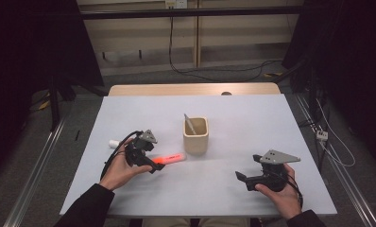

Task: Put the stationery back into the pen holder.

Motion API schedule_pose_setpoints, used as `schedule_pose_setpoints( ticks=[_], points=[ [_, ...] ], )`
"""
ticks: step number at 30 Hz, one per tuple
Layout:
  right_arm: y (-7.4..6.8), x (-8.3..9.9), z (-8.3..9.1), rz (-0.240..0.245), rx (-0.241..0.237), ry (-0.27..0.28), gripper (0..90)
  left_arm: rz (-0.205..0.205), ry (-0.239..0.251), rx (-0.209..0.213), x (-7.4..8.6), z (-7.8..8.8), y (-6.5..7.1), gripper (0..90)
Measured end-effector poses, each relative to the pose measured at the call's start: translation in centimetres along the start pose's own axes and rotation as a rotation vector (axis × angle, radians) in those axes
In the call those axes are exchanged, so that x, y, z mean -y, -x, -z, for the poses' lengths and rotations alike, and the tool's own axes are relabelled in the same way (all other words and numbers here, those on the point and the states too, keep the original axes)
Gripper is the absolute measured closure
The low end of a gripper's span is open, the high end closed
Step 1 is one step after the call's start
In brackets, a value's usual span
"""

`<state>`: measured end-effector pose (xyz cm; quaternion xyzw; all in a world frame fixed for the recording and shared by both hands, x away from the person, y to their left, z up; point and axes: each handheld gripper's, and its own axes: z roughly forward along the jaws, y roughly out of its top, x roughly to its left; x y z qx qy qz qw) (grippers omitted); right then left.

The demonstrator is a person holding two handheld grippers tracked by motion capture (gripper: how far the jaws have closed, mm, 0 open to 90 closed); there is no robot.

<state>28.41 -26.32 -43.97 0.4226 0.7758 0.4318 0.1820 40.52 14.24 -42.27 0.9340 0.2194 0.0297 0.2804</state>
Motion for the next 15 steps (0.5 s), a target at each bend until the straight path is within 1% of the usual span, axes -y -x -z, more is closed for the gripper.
schedule_pose_setpoints(
  ticks=[1, 2, 3, 5, 6, 8, 10, 11, 12, 13, 15],
  points=[
    [0.0, 0.0, 0.0, 0.000, 0.000, 0.001, 7.5, -0.015, -0.016, -0.003, 0.0, -0.1, 0.0, 33.1],
    [0.0, 0.0, 0.0, 0.002, 0.000, -0.001, 7.5, -0.005, -0.008, -0.002, 0.0, -0.3, 0.1, 33.2],
    [0.0, 0.0, 0.0, 0.001, -0.001, -0.001, 7.5, -0.014, -0.022, -0.002, -0.1, -0.4, 0.1, 33.6],
    [0.0, 0.0, 0.0, 0.000, -0.003, -0.002, 7.5, -0.023, -0.034, 0.001, -0.1, -0.6, 0.2, 38.8],
    [0.0, 0.0, -0.1, 0.001, -0.004, -0.002, 7.5, -0.008, -0.023, -0.005, -0.1, -0.7, 0.3, 40.5],
    [0.0, 0.0, -0.1, 0.003, -0.004, -0.002, 7.6, -0.030, -0.038, -0.002, -0.3, -0.8, 0.2, 43.6],
    [0.0, 0.0, -0.1, 0.002, -0.005, -0.003, 7.5, -0.030, -0.043, 0.000, -0.4, -1.1, 0.1, 48.3],
    [0.0, 0.0, -0.1, 0.000, -0.005, -0.002, 7.5, -0.034, -0.048, 0.001, -0.4, -1.3, 0.1, 50.2],
    [0.0, 0.0, 0.0, -0.001, -0.006, 0.001, 7.5, -0.043, -0.057, 0.003, -0.4, -1.4, 0.2, 54.1],
    [0.0, 0.0, 0.0, -0.001, -0.006, 0.001, 7.5, -0.052, -0.063, 0.010, -0.4, -1.6, 0.2, 55.4],
    [0.1, 0.0, 0.0, -0.003, -0.007, -0.002, 7.5, -0.051, -0.072, 0.003, -0.5, -1.7, 0.2, 56.5]
  ],
)
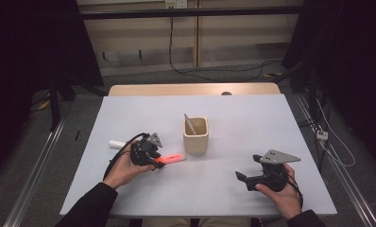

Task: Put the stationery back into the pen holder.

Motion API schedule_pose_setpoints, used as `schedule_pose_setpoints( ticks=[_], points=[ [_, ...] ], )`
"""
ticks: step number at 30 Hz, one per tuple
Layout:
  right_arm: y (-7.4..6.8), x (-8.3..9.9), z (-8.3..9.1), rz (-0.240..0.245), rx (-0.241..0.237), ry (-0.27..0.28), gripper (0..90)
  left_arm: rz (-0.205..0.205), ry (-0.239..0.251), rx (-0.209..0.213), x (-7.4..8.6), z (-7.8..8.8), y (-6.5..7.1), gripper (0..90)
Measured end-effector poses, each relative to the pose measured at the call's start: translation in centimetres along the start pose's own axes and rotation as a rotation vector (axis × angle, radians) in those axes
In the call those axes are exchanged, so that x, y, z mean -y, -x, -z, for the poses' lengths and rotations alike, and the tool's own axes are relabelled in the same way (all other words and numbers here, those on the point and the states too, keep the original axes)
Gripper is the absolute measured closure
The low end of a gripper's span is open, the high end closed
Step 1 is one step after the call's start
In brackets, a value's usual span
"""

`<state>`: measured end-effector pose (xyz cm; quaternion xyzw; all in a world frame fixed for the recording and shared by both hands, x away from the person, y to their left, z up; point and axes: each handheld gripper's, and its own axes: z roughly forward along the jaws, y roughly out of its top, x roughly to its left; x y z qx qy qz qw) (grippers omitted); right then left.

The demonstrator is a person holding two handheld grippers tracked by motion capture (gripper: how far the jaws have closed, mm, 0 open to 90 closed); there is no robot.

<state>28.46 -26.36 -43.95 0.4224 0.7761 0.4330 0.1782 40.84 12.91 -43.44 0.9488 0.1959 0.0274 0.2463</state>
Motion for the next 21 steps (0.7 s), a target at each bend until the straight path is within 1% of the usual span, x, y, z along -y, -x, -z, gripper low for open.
schedule_pose_setpoints(
  ticks=[1, 4, 5, 8, 12, 16, 21],
  points=[
    [0.01, 0.00, -0.02, 0.000, 0.000, 0.000, 7.5, 0.000, 0.008, 0.002, -0.02, -0.05, -0.07, 57.7],
    [-0.03, -0.01, -0.06, 0.002, -0.003, -0.004, 7.5, -0.002, 0.002, 0.011, -0.07, -0.08, -0.18, 60.6],
    [-0.04, -0.01, -0.06, 0.003, -0.003, -0.003, 7.5, 0.002, 0.002, 0.010, -0.09, -0.11, -0.18, 60.7],
    [-0.02, 0.00, -0.06, -0.001, -0.003, -0.005, 7.6, -0.005, -0.011, 0.021, -0.26, -0.14, -0.31, 60.9],
    [-0.02, 0.02, -0.07, 0.001, -0.001, -0.006, 7.6, -0.011, -0.015, 0.030, -0.28, -0.15, -0.38, 62.1],
    [-0.01, 0.03, -0.08, 0.002, -0.002, -0.006, 7.6, -0.035, -0.026, 0.032, -0.43, -0.16, -0.21, 66.8],
    [0.00, 0.04, -0.06, 0.000, -0.002, -0.006, 7.5, -0.046, -0.031, 0.027, -0.50, -0.13, -0.17, 67.0]
  ],
)
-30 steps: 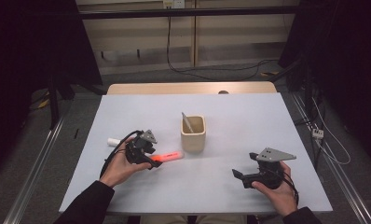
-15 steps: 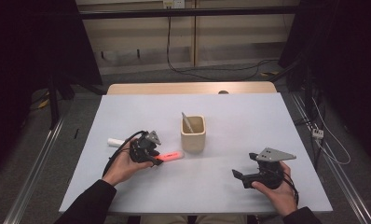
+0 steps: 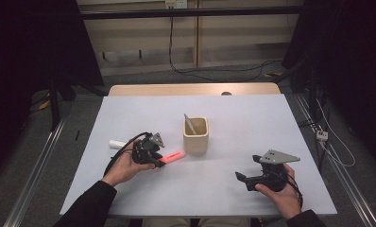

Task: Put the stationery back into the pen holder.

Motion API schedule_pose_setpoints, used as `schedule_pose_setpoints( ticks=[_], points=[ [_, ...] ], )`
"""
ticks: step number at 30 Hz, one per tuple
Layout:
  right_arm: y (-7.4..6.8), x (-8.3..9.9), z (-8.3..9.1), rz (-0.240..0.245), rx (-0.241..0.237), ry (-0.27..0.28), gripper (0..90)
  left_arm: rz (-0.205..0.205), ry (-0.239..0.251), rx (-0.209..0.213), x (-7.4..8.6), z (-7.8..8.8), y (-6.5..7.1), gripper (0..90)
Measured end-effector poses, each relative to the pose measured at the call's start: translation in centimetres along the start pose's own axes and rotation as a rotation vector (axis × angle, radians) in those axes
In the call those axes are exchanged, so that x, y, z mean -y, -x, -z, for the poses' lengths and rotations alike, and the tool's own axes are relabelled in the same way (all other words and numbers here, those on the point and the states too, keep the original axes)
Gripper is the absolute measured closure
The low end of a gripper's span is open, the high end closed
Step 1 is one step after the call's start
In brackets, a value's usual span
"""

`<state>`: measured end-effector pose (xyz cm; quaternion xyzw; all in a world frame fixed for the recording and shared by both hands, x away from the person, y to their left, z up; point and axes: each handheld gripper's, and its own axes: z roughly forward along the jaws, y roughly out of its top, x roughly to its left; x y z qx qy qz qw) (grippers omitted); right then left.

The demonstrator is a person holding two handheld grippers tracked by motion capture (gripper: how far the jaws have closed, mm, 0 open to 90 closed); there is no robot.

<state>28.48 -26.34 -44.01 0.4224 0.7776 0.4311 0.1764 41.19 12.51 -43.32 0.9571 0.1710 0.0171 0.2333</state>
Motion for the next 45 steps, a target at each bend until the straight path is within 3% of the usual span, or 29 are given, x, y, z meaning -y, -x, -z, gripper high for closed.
schedule_pose_setpoints(
  ticks=[10, 22, 25, 27, 30, 38, 45],
  points=[
    [0.0, 0.0, 0.0, -0.001, 0.001, 0.002, 7.5, 0.005, -0.010, 0.001, 0.3, 0.5, 0.3, 67.0],
    [-0.1, 0.0, -0.1, -0.003, -0.008, 0.006, 7.4, 0.042, 0.046, 0.015, 0.9, 1.7, 1.2, 67.1],
    [-0.2, -0.1, -0.1, 0.001, -0.003, 0.010, 7.3, 0.007, 0.042, 0.021, 1.0, 2.1, 1.6, 67.1],
    [-0.3, -0.1, -0.1, 0.005, -0.004, 0.013, 7.4, 0.022, 0.088, 0.024, 0.9, 2.4, 2.6, 67.1],
    [-0.5, -0.2, -0.1, 0.007, -0.007, 0.018, 7.4, 0.018, 0.111, 0.023, 0.7, 2.8, 3.2, 67.1],
    [-1.4, -0.6, -0.5, 0.043, -0.014, 0.025, 7.3, 0.026, 0.124, 0.050, 0.2, 2.4, 3.8, 67.1],
    [-2.7, -1.2, -1.0, 0.081, 0.002, 0.013, 7.5, 0.022, 0.130, 0.050, -0.5, 1.9, 4.6, 67.1]
  ],
)
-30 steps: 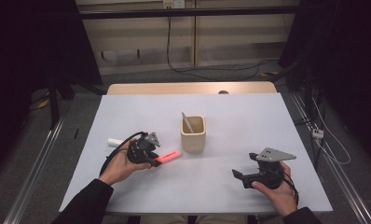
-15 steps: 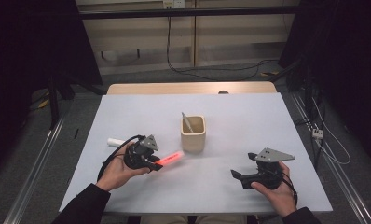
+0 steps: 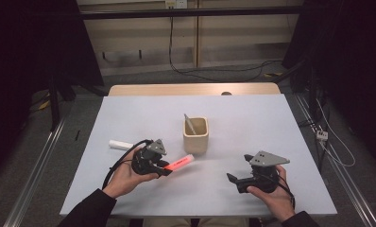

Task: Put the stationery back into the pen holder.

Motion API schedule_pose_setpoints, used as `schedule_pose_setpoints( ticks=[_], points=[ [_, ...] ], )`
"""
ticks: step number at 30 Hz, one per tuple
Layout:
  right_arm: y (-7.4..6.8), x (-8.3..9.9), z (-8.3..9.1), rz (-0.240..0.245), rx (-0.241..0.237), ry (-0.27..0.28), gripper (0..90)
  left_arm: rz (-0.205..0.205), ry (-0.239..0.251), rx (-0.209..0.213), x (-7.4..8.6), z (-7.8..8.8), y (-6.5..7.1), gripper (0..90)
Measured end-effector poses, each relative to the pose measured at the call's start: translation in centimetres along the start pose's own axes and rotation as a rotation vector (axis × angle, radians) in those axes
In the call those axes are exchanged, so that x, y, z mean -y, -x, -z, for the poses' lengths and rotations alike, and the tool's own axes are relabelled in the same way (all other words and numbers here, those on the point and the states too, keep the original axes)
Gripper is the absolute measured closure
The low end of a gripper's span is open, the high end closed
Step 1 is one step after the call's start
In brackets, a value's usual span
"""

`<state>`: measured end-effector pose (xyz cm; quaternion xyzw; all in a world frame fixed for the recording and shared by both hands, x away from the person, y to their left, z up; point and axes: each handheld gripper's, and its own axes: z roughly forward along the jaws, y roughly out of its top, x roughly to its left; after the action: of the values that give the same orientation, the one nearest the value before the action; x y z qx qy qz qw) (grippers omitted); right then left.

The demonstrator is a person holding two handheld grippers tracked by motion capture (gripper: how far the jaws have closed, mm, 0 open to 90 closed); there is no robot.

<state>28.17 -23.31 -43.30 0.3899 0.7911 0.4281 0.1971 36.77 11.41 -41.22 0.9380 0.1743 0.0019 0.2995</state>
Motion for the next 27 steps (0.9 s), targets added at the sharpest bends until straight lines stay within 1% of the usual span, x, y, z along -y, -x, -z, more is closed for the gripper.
schedule_pose_setpoints(
  ticks=[7, 9, 13, 14, 15, 18, 20, 23, 24, 25, 26, 27],
  points=[
    [-1.4, -0.8, -1.0, 0.042, -0.024, -0.010, 7.3, -0.009, -0.001, 0.022, -0.5, -0.3, 0.3, 67.1],
    [-1.9, -1.2, -1.4, 0.068, -0.020, -0.017, 7.9, -0.010, -0.003, 0.023, -0.7, -0.5, 0.3, 67.1],
    [-2.9, -1.7, -2.0, 0.108, -0.037, -0.016, 7.9, -0.025, -0.004, 0.034, -1.2, -0.8, 0.7, 67.1],
    [-3.2, -1.8, -2.1, 0.118, -0.042, -0.017, 7.9, -0.025, -0.007, 0.043, -1.3, -0.8, 0.8, 67.1],
    [-3.4, -1.9, -2.3, 0.125, -0.044, -0.016, 7.9, -0.031, -0.005, 0.041, -1.4, -0.8, 0.9, 67.1],
    [-4.1, -2.2, -2.8, 0.156, -0.057, -0.016, 9.2, -0.027, -0.001, 0.063, -1.5, -0.7, 1.2, 67.1],
    [-4.5, -2.4, -3.2, 0.171, -0.067, -0.021, 9.2, -0.040, 0.000, 0.056, -1.6, -0.6, 1.6, 67.0],
    [-5.1, -2.7, -3.5, 0.193, -0.073, -0.016, 8.6, -0.052, 0.000, 0.059, -2.1, -0.3, 1.9, 67.0],
    [-5.2, -2.8, -3.6, 0.204, -0.072, -0.016, 8.8, -0.055, 0.005, 0.064, -2.2, -0.3, 1.9, 67.0],
    [-5.4, -2.9, -3.7, 0.225, -0.054, -0.010, 9.3, -0.054, 0.013, 0.066, -2.3, -0.3, 1.9, 67.1],
    [-5.5, -3.0, -3.7, 0.252, -0.028, -0.004, 9.9, -0.057, 0.007, 0.061, -2.5, -0.2, 1.9, 67.0],
    [-5.5, -3.1, -3.6, 0.266, -0.013, 0.000, 10.0, -0.058, 0.003, 0.055, -2.7, -0.2, 2.0, 67.0]
  ],
)
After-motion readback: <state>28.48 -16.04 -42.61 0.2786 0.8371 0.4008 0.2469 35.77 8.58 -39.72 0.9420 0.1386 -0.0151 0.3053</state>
